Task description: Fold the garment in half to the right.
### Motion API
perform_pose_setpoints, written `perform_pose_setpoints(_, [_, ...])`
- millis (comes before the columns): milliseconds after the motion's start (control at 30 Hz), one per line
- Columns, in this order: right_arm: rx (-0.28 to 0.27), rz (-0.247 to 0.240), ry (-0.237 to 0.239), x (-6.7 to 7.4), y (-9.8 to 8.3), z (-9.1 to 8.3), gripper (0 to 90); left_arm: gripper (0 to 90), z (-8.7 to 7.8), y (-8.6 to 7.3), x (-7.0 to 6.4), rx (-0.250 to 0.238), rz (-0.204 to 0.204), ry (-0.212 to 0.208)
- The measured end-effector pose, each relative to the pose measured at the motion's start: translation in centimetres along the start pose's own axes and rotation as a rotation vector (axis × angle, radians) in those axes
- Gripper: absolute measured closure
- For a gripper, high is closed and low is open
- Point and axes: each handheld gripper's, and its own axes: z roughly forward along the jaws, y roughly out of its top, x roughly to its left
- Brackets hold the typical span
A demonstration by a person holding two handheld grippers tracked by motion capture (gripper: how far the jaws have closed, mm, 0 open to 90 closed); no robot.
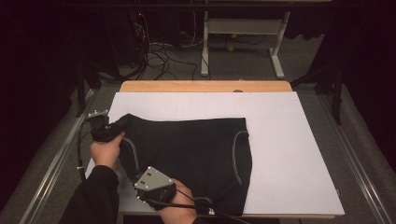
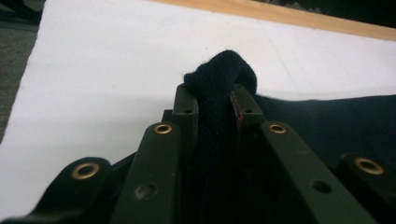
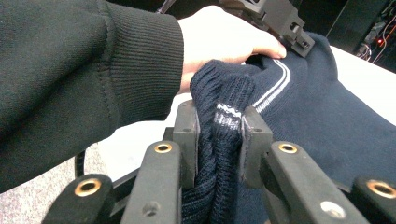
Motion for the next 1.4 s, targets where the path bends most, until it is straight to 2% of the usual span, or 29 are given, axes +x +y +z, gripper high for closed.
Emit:
perform_pose_setpoints(300, [-0.056,0.034,-0.031,-1.8,-0.9,-2.8,73.8,73.1,0.8,0.9,-4.0,-0.036,0.049,0.015])
perform_pose_setpoints(767, [-0.076,0.06,-0.093,-3.9,-2.7,-6.2,73.7,73.0,2.7,2.0,-9.0,-0.022,0.113,0.001])
perform_pose_setpoints(1033, [-0.088,0.08,-0.127,-4.9,-4.0,-7.8,73.8,73.0,3.6,2.5,-11.3,-0.026,0.141,-0.008])
perform_pose_setpoints(1400, [-0.092,0.094,-0.18,-6.1,-5.4,-9.8,73.8,73.1,5.0,2.8,-14.3,-0.026,0.177,-0.048])
